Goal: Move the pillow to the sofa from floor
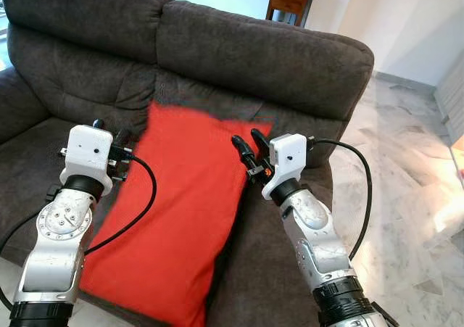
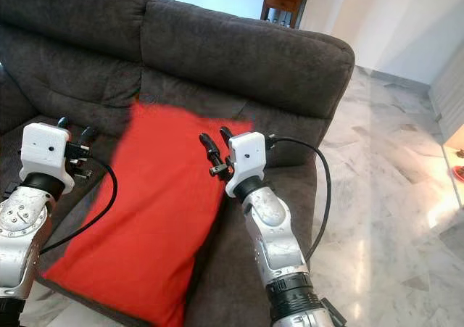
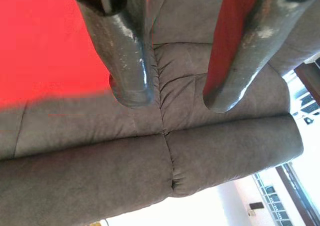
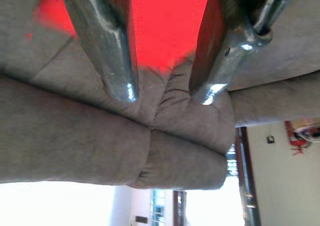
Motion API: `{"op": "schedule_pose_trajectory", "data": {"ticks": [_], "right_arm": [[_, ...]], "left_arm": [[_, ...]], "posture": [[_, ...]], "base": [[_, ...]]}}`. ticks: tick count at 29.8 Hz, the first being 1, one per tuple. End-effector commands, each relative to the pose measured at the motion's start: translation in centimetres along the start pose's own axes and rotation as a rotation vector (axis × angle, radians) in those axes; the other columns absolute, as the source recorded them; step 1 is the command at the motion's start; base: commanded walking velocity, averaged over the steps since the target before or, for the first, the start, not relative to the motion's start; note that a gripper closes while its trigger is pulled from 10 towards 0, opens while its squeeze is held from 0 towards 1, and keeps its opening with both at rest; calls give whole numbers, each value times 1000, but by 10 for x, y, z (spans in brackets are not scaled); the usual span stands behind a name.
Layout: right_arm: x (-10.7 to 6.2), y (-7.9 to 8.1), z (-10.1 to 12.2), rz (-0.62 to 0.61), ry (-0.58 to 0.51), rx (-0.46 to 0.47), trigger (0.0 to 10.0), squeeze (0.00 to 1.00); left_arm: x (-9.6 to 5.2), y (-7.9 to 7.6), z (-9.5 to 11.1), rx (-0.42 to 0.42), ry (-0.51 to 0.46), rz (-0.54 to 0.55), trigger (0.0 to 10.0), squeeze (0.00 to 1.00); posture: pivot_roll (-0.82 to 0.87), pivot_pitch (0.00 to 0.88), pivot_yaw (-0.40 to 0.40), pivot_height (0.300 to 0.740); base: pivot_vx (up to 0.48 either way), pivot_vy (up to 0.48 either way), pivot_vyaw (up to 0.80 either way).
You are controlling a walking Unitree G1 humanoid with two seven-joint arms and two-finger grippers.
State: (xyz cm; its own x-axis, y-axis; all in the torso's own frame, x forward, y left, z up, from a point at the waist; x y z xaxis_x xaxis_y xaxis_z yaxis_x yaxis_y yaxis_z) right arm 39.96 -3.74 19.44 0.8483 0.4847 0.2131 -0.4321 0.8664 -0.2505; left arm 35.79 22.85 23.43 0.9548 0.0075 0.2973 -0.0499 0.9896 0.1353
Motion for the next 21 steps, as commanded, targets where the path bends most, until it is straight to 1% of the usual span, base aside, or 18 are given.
{"op": "schedule_pose_trajectory", "data": {"ticks": [1, 2, 3, 4, 5, 6, 7, 8, 9, 10, 11, 13, 15, 16, 17, 19, 20, 21], "right_arm": [[-2, -17, -5, -69, 16, -3, 10000, 0], [-2, -17, -5, -69, 16, -3, 10000, 0], [-4, -21, -7, -85, 22, -1, 10000, 0], [-12, -43, -24, -182, 84, 16, 10000, 0], [-19, -57, -36, -239, 123, 27, 10000, 0], [-19, -57, -36, -239, 123, 27, 10000, 0], [-26, -63, -49, -254, 163, 42, 10000, 0], [-34, -70, -63, -280, 206, 57, 10000, 0], [-34, -70, -63, -280, 206, 57, 10000, 0], [-57, -86, -96, -351, 319, 81, 10000, 0], [-68, -91, -109, -379, 367, 88, 10000, 0], [-96, -105, -136, -449, 478, 92, 10000, 0], [-131, -115, -163, -512, 602, 101, 10000, 0], [-147, -118, -174, -543, 648, 110, 10000, 0], [-160, -120, -181, -563, 682, 116, 10000, 0], [-189, -125, -196, -604, 769, 98, 10000, 0], [-218, -131, -206, -655, 842, 84, 10000, 0], [-218, -131, -206, -655, 842, 84, 10000, 0]], "left_arm": [[-3, 1, -5, 2, 19, 2, 10000, 0], [-3, 1, -5, 2, 19, 2, 10000, 0], [-4, 2, -7, 1, 26, 6, 10000, 0], [-12, 7, -30, -20, 96, 12, 10000, 0], [-19, 10, -47, -30, 147, 15, 10000, 0], [-19, 10, -47, -30, 147, 15, 10000, 0], [-25, 13, -64, -25, 197, 18, 10000, 0], [-31, 17, -79, -37, 242, 27, 10000, 0], [-31, 17, -79, -37, 242, 27, 10000, 0], [-48, 23, -114, -36, 355, 38, 10000, 0], [-55, 25, -125, -28, 396, 37, 10000, 0], [-73, 28, -150, -32, 480, 45, 10000, 0], [-97, 30, -177, -32, 583, 57, 10000, 0], [-110, 30, -190, -29, 633, 63, 10000, 0], [-120, 31, -199, -25, 669, 67, 10000, 0], [-144, 32, -217, -6, 746, 74, 10000, 0], [-165, 33, -230, 5, 810, 81, 10000, 0], [-165, 33, -230, 5, 810, 81, 10000, 0]], "posture": [[238, 118, -101, 740], [238, 118, -101, 740], [238, 118, -101, 740], [236, 116, -100, 740], [235, 116, -100, 740], [235, 116, -100, 740], [237, 115, -99, 740], [239, 113, -98, 740], [239, 113, -98, 740], [237, 112, -96, 740], [235, 109, -94, 740], [241, 108, -89, 740], [236, 106, -88, 740], [233, 106, -87, 740], [232, 105, -86, 740], [235, 103, -85, 740], [237, 102, -83, 740], [237, 102, -83, 740]], "base": [[0, 0, 0], [0, 0, 0], [0, 0, 0], [0, 0, 0], [0, 0, 0], [0, 0, 0], [0, 0, 0], [0, 0, 0], [0, 0, 0], [0, 0, 0], [0, 0, 0], [0, 0, 0], [0, 0, 0], [0, 0, 0], [0, 0, 0], [0, 0, 0], [0, 0, 0], [0, 0, 0]]}}
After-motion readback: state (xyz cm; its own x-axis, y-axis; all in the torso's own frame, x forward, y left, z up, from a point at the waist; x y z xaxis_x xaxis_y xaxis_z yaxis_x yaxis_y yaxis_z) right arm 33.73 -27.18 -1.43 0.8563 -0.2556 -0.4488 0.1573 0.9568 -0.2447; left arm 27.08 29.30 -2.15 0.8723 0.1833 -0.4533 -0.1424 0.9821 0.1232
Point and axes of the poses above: a point about 5 cm out from each wrist's last joint towards the gripper, its own x axis pointing out of the wrist towards the gripper, its own z axis along the axis of the wrist's last joint, y = z × x, the point moved 6 cm from there along x, pointing out of the wrist towards the gripper, and after that the axes turned 13 degrees about -x, right-handed, at the moved point
